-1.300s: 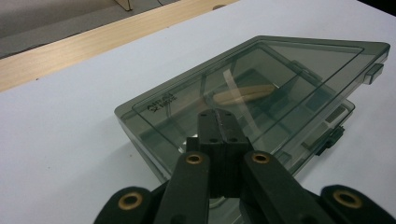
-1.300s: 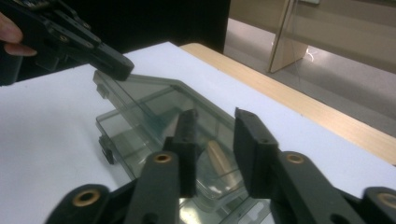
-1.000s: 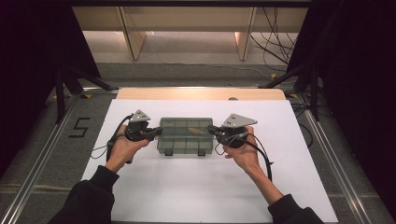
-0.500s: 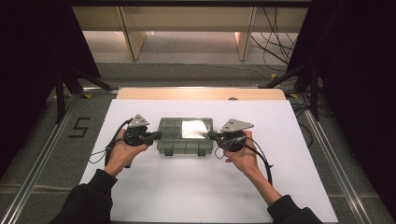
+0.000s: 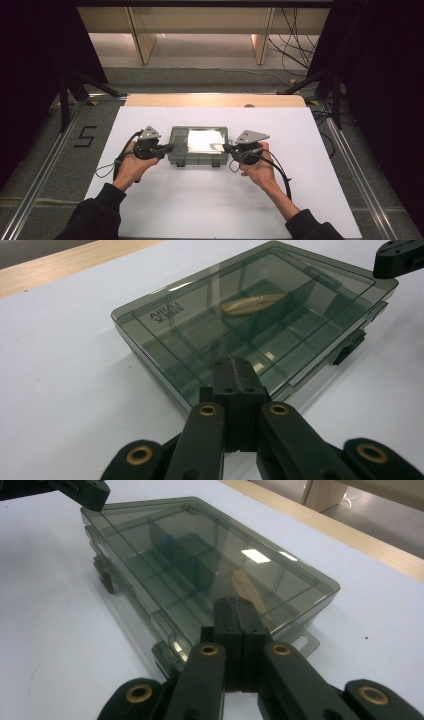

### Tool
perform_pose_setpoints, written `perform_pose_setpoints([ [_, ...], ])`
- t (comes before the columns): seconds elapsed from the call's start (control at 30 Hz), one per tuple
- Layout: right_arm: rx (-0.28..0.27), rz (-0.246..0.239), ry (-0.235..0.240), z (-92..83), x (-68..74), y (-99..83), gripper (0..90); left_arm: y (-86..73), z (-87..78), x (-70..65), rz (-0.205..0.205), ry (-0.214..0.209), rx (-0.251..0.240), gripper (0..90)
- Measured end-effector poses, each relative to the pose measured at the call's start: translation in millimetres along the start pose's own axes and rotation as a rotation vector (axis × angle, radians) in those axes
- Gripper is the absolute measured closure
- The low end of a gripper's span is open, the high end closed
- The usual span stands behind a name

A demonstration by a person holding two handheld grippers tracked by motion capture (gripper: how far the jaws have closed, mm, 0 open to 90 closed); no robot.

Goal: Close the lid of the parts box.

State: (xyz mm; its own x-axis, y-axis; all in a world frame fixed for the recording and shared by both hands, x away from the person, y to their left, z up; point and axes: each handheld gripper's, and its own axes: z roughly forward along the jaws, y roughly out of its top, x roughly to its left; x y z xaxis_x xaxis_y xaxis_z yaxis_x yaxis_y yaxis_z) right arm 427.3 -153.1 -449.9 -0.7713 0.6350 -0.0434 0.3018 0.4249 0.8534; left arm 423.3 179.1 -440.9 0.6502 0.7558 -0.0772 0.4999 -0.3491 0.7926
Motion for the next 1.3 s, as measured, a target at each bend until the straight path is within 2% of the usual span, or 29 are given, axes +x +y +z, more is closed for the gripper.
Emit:
perform_pose_setpoints([
  [0.1, 0.012, -0.003, 0.005, 0.3, 0.5, -1.0, 90.0, -2.0, 2.0, -0.5, -0.012, 0.002, -0.003, 90.0],
  [0.17, 0.008, -0.005, -0.002, 1.6, 0.8, -2.3, 90.0, -2.8, 1.5, 0.0, -0.001, 0.001, 0.009, 90.0],
  [0.2, 0.012, -0.005, 0.0, 1.7, 1.0, -2.7, 90.0, -2.7, 2.6, 1.5, 0.02, -0.006, 0.0, 90.0],
  [0.23, 0.016, -0.005, 0.004, 1.9, 1.1, -3.0, 90.0, -3.1, 2.7, 1.5, 0.018, -0.008, 0.0, 90.0],
  [0.27, 0.013, -0.004, 0.002, 2.4, 1.3, -3.2, 90.0, -4.1, 1.8, 0.5, -0.001, -0.006, 0.014, 90.0],
  [0.3, 0.015, -0.006, 0.001, 2.6, 1.5, -3.4, 90.0, -5.0, 2.8, -0.5, -0.019, 0.005, 0.005, 90.0],
  [0.33, 0.015, -0.006, 0.002, 2.9, 1.8, -3.5, 90.0, -4.9, 2.3, 0.5, -0.004, 0.003, 0.01, 90.0],
  [0.5, 0.021, -0.009, 0.004, 4.1, 2.8, -5.1, 90.0, -6.5, 2.2, 1.3, 0.006, 0.004, 0.024, 90.0],
  [0.53, 0.022, -0.01, 0.002, 4.7, 3.0, -5.7, 90.0, -7.3, 3.6, 0.7, -0.006, 0.005, 0.016, 90.0],
  [0.57, 0.023, -0.012, 0.005, 5.1, 3.0, -6.3, 90.0, -8.0, 3.3, 1.2, 0.004, 0.002, 0.027, 90.0],
  [0.9, 0.029, -0.011, 0.002, 6.1, 3.6, -8.2, 90.0, -10.2, 3.9, 0.7, 0.013, 0.005, 0.034, 90.0],
  [1.0, 0.034, -0.013, 0.006, 6.4, 3.7, -8.6, 90.0, -11.0, 5.0, -0.1, 0.0, 0.007, 0.024, 90.0],
  [1.03, 0.038, -0.011, 0.007, 6.4, 3.9, -8.7, 90.0, -10.9, 4.0, 1.1, 0.017, 0.002, 0.037, 90.0],
  [1.2, 0.033, -0.016, 0.003, 7.2, 4.3, -9.3, 90.0, -11.9, 5.5, -0.6, 0.0, 0.009, 0.032, 90.0],
  [1.3, 0.037, -0.015, 0.007, 7.6, 4.3, -10.1, 90.0, -12.3, 5.6, -0.7, 0.011, 0.008, 0.036, 90.0],
])
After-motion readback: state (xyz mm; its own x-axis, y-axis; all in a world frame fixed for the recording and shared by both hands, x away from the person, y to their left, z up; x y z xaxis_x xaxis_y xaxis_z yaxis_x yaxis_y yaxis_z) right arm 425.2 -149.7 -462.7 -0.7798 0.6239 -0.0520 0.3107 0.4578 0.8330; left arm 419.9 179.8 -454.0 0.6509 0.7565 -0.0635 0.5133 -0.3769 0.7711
